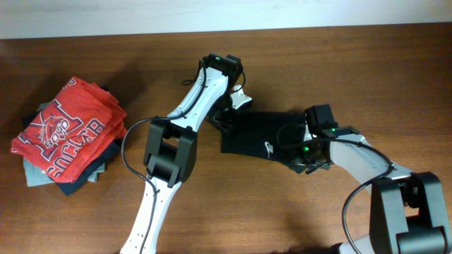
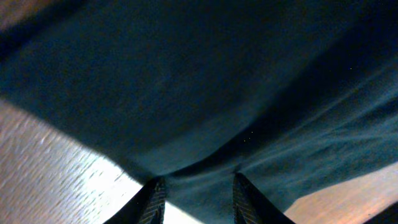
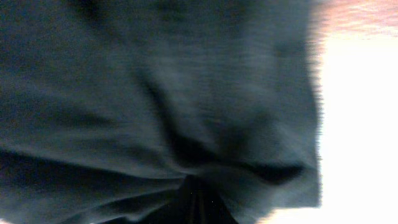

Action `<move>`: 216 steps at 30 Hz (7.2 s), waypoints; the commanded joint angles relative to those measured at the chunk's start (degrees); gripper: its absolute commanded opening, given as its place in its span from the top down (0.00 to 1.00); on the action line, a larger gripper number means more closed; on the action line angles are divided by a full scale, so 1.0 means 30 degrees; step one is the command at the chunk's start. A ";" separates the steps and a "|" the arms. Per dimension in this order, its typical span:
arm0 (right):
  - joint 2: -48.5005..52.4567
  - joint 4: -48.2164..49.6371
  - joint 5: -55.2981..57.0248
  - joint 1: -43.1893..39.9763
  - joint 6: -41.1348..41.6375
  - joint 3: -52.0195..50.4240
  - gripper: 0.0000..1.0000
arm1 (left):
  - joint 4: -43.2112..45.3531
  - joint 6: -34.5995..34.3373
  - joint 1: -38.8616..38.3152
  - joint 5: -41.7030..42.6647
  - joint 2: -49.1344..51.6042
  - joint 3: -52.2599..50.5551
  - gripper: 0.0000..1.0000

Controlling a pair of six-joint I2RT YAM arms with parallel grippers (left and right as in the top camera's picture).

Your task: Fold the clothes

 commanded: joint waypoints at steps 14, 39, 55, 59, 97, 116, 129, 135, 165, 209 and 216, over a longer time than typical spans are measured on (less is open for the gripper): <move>-0.0605 -0.4896 0.0765 -0.0204 -0.2106 0.4255 0.96 | -0.2557 -0.1617 0.1384 -0.2761 0.0678 0.2339 0.71; 0.2535 -0.0430 -0.1370 -0.1559 -0.0699 0.5559 0.94 | 0.4036 0.2361 -0.0780 0.1887 0.0546 0.3694 0.72; 0.3840 -0.0277 0.3985 -0.1916 0.0809 0.5464 0.96 | 0.6069 0.0576 -0.0284 -0.3104 0.0546 -0.0809 0.85; 0.3818 -0.0743 0.3453 -0.2761 0.0801 0.5566 0.96 | 0.5967 0.0576 0.0051 -0.3133 0.0539 -0.0801 0.85; -0.1785 -0.5013 -0.5887 -0.8786 -0.3665 0.6018 0.18 | 0.4328 -0.2710 0.0619 0.5814 -0.1712 -0.2645 0.21; 0.0772 -0.5122 -0.5996 -0.8816 -0.3701 0.6018 0.19 | 0.2703 -0.4641 -0.1384 0.4488 -0.1705 -0.2667 0.36; 0.0772 -0.5129 -0.6331 -0.8816 -0.3701 0.6018 0.20 | 0.3759 -0.7424 -0.2040 0.4437 -0.1712 -0.3344 0.95; 0.0772 -0.5187 -0.6368 -0.8816 -0.3687 0.6018 0.20 | 0.2878 -0.6739 -0.0240 0.3045 -0.2557 -0.3315 0.99; 0.0772 -0.5435 -0.7009 -0.8794 -0.3614 0.6018 0.24 | 0.0619 -0.5158 -0.3497 -0.9449 -0.4532 0.1588 0.99; 0.0772 -0.5676 -1.0287 -0.8794 -0.5195 0.6018 0.33 | -0.0444 -0.6987 -0.5814 -1.3529 -0.2171 0.6244 0.54; 0.0772 -0.5377 -1.6735 -0.8327 -0.7322 0.6018 0.93 | 0.1661 -0.2506 -0.1435 0.2492 -0.1647 0.6054 0.83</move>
